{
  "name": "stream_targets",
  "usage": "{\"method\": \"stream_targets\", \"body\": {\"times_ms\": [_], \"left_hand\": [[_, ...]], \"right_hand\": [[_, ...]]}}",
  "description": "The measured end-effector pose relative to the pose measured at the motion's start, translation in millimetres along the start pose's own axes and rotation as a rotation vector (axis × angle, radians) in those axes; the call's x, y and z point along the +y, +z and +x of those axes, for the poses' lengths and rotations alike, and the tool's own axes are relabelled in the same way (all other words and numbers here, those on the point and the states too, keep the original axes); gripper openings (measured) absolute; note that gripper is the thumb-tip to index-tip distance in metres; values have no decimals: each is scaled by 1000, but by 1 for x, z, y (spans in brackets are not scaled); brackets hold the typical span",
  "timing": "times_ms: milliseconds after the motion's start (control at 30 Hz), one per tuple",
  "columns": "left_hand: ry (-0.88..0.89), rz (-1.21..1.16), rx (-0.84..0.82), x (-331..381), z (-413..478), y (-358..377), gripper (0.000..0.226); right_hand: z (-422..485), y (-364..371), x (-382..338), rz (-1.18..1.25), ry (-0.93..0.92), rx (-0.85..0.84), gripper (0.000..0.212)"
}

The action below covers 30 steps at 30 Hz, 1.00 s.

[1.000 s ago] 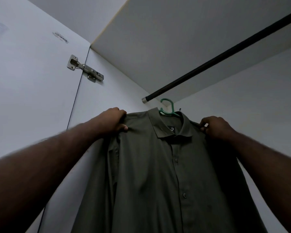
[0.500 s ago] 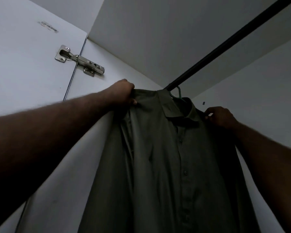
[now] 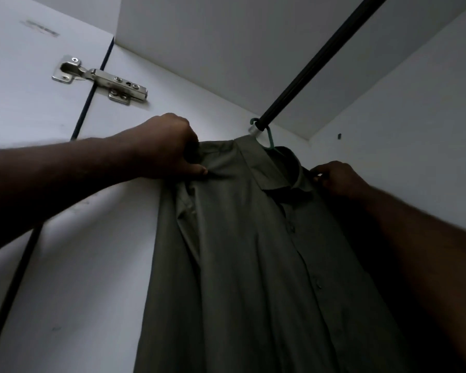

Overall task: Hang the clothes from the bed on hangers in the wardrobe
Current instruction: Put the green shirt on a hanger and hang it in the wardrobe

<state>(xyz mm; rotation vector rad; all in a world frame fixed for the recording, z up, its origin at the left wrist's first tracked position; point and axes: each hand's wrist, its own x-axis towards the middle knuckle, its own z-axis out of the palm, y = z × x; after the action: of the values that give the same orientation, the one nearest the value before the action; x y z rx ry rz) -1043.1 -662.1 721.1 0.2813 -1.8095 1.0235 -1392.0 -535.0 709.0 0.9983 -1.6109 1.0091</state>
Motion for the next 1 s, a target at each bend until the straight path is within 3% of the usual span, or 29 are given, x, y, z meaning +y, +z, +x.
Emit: {"method": "stream_targets", "body": {"times_ms": [100,200,300,400,533,667,867,1000], "left_hand": [[-45,-19,-19,2,1,-2,53],[-216,-244,-21,8,-4,-8,67],[-445,-620,34,13,-17,-17,47],[-590,-843,-56,21,-33,-25,38],[-643,-856,-119,30,-57,-27,33],[-662,-802,-140,36,-78,-24,30],[-731,-827,-224,50,-103,-17,31],[-740,-827,-232,57,-112,-15,19]], "right_hand": [[-2,0,-5,-2,36,-14,29],[-8,-9,-13,14,97,-18,34],[-23,-23,-35,72,115,102,40],[-44,-40,-77,100,-14,193,32],[-77,-49,-138,131,-255,121,15],[-100,-44,-175,71,-410,97,20],[-129,-41,-203,140,-464,-56,20],[-138,-46,-210,203,-427,-70,27]]}}
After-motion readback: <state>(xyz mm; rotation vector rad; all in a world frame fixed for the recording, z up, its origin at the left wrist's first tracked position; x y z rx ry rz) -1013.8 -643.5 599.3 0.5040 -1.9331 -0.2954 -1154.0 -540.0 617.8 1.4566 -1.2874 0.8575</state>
